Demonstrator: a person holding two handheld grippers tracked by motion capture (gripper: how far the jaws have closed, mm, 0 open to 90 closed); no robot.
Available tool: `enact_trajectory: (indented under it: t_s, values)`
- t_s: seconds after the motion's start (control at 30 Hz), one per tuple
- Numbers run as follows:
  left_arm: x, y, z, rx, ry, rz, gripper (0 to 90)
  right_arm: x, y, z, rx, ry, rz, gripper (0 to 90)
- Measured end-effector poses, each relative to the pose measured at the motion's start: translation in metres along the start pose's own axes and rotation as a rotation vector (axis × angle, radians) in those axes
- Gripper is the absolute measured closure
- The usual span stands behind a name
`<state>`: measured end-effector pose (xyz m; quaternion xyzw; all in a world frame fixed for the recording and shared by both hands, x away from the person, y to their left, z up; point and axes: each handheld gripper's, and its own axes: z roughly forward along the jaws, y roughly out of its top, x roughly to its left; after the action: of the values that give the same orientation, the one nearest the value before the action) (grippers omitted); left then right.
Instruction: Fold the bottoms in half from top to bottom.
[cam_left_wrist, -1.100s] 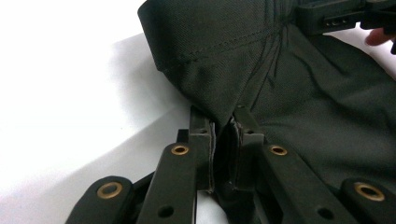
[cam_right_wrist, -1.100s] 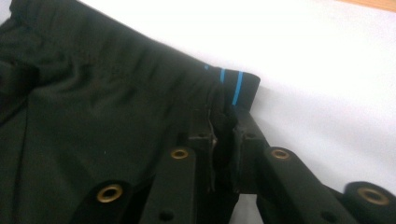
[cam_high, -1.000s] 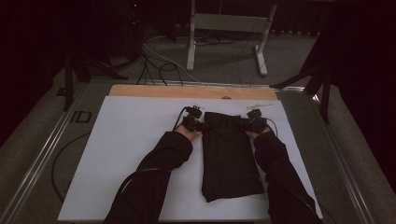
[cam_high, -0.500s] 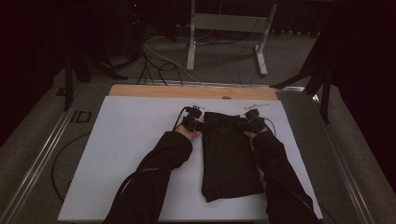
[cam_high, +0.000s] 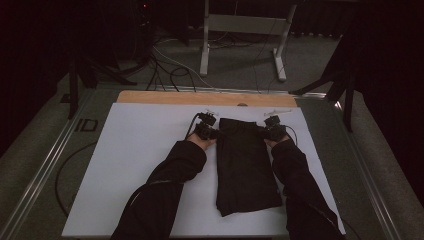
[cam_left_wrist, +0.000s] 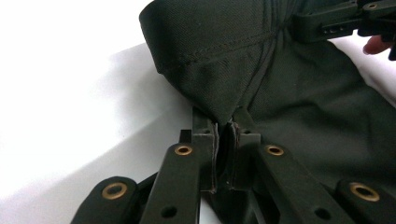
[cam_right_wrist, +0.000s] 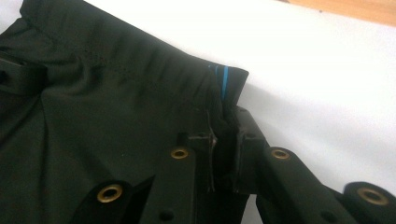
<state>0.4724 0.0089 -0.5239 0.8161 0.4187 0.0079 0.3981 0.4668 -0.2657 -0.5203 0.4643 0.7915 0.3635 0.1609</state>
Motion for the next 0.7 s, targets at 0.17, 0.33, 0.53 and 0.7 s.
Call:
enact_trajectory:
  t_s: [0.17, 0.33, 0.53, 0.7]
  values:
    - [-0.003, 0.000, -0.007, -0.015, -0.012, 0.008, 84.8, 0.002, 0.001, -0.007, -0.013, 0.010, -0.003, 81.1]
    - [-0.007, 0.000, -0.012, -0.025, -0.024, 0.020, 84.8, 0.006, 0.001, -0.016, -0.023, 0.020, -0.023, 81.0]
    - [-0.015, 0.000, -0.020, -0.032, -0.040, 0.044, 84.9, 0.010, -0.002, -0.027, -0.044, 0.017, -0.044, 81.0]
    - [-0.021, -0.001, -0.025, -0.032, -0.046, 0.059, 84.9, 0.014, -0.003, -0.036, -0.056, 0.018, -0.054, 81.0]
